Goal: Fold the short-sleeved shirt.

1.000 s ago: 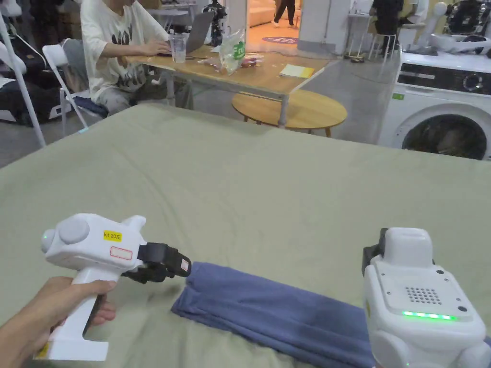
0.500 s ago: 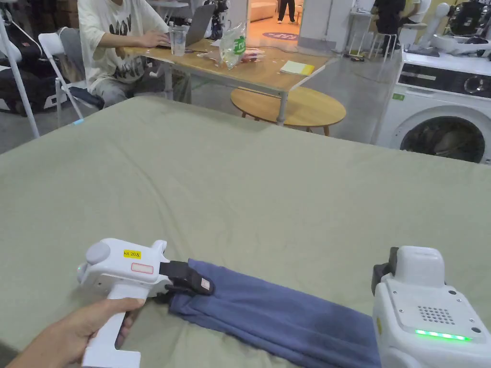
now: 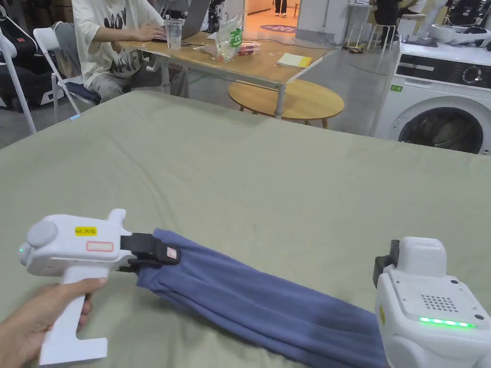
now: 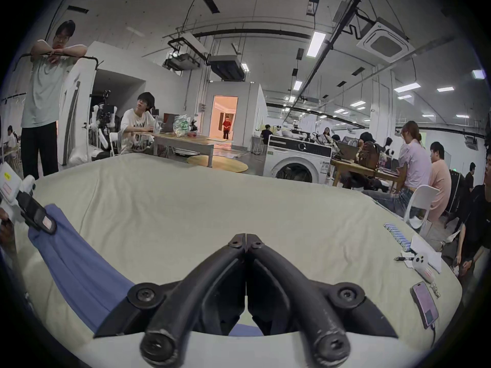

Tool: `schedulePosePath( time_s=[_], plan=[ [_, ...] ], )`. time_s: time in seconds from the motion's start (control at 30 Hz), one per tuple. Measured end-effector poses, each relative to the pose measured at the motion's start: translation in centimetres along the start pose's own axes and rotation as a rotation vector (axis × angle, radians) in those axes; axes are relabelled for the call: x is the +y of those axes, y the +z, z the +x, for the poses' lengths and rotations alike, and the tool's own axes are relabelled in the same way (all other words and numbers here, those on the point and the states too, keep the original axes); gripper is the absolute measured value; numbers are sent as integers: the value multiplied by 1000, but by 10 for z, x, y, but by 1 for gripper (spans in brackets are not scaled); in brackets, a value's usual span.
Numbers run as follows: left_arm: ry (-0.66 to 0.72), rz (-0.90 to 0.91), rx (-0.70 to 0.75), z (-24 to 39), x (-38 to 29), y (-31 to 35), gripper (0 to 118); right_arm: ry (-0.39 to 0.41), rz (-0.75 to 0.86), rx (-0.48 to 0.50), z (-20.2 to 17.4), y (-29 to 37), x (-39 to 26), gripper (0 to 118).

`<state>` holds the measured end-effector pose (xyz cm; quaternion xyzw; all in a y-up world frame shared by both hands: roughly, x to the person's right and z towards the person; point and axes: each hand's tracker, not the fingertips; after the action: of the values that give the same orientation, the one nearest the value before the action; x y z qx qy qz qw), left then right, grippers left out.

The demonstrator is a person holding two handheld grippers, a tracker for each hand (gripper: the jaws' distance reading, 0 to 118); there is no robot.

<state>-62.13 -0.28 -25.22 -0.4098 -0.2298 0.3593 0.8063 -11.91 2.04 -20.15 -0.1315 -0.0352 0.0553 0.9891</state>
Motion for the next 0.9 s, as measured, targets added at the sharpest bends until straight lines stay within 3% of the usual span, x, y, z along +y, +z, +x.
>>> schedulePosePath(
  time_s=[0.2, 0.37, 0.67, 0.9],
  plan=[
    [-50, 22, 150, 27, 5, 35, 3, 1, -5, 22, -5, 0, -1, 0],
    [-60, -43, 78, 65, 0, 17, 3, 4, -8, 34, -7, 1, -2, 0],
    [-63, -207, -32, 143, -44, -91, 3, -14, -18, 11, 10, 8, -5, 0],
    [-85, -359, 96, 146, -75, -194, 3, -16, -40, -18, 25, 11, -14, 0]
  ],
)
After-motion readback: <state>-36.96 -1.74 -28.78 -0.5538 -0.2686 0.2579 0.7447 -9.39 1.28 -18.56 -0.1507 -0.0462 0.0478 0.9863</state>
